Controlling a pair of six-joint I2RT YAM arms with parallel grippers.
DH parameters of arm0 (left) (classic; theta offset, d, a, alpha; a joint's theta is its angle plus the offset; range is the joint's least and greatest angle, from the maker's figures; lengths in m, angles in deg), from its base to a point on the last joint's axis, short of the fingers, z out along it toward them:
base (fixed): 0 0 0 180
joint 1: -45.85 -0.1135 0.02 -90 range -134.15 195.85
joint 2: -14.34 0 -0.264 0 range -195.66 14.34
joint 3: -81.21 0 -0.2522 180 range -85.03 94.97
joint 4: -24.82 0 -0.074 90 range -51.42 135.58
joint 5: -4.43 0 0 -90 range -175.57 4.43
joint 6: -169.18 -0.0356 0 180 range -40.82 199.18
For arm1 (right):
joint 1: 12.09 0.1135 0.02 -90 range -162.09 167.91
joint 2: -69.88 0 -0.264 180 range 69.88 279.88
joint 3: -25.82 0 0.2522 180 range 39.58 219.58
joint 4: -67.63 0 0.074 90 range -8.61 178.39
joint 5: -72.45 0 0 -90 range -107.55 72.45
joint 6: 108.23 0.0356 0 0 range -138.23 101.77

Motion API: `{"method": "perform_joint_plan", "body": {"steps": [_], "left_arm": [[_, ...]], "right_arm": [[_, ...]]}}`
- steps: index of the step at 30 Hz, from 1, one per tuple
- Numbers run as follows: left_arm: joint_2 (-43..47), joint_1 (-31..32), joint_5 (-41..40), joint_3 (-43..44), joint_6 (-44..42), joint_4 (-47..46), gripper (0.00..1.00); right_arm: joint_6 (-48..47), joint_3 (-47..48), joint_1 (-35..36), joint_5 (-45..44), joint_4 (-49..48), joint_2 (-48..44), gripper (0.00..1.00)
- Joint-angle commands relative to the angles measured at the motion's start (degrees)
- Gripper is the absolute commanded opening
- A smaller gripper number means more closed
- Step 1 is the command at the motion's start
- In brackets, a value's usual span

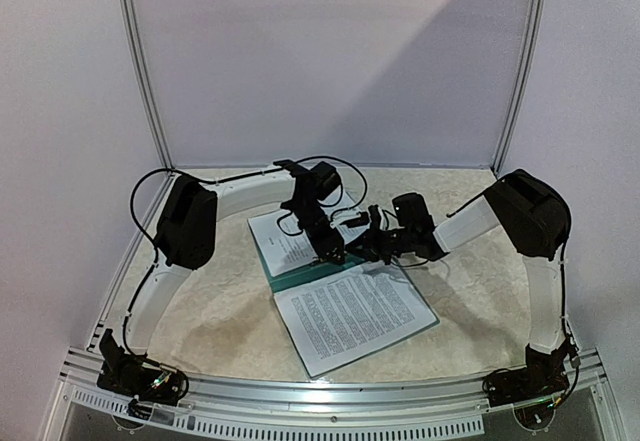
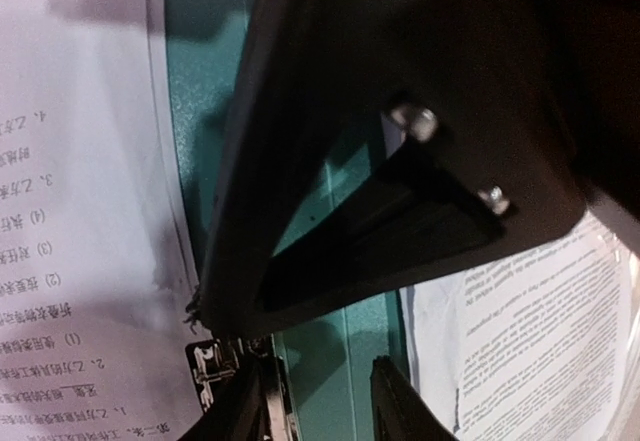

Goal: Put the files into the folder
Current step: Clamp the file in the folder with some files.

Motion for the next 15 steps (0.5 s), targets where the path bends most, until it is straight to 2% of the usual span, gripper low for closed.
{"method": "perform_joint_plan", "body": {"steps": [1,4,7,9,11,14,15], "left_arm": [[1.3,-0.5,0.3,3.4,-3.0,7.0,0.4],[3.8,-1.3,2.0,5.5,-4.2,8.6,0.51],[7.2,-2.6,2.9,5.1,-4.6,8.5,0.53],[9.3,-3.6,0.4,3.5,-3.8,8.3,0.49],[11.6,-4.4,-4.0,-1.7,-2.6,6.9,0.43],[13.9,-4.6,-8.6,-14.5,-2.3,2.8,0.42],[13.7,-4.6,-9.9,-16.1,-2.5,2.5,0.43]], "right_arm": [[-2.0,-2.9,0.5,-8.0,12.4,4.8,0.0],[-2.1,-2.9,0.5,-9.5,14.0,4.8,0.0],[-2.5,-2.4,0.5,-9.9,14.7,4.9,0.0],[-2.8,-2.1,0.5,-10.3,15.7,4.9,0.0],[-3.2,-1.9,0.5,-10.4,16.1,4.8,0.0],[-3.2,-1.7,0.6,-10.4,15.8,4.1,0.0],[-3.3,-1.5,0.6,-10.4,15.8,3.9,0.0]]}}
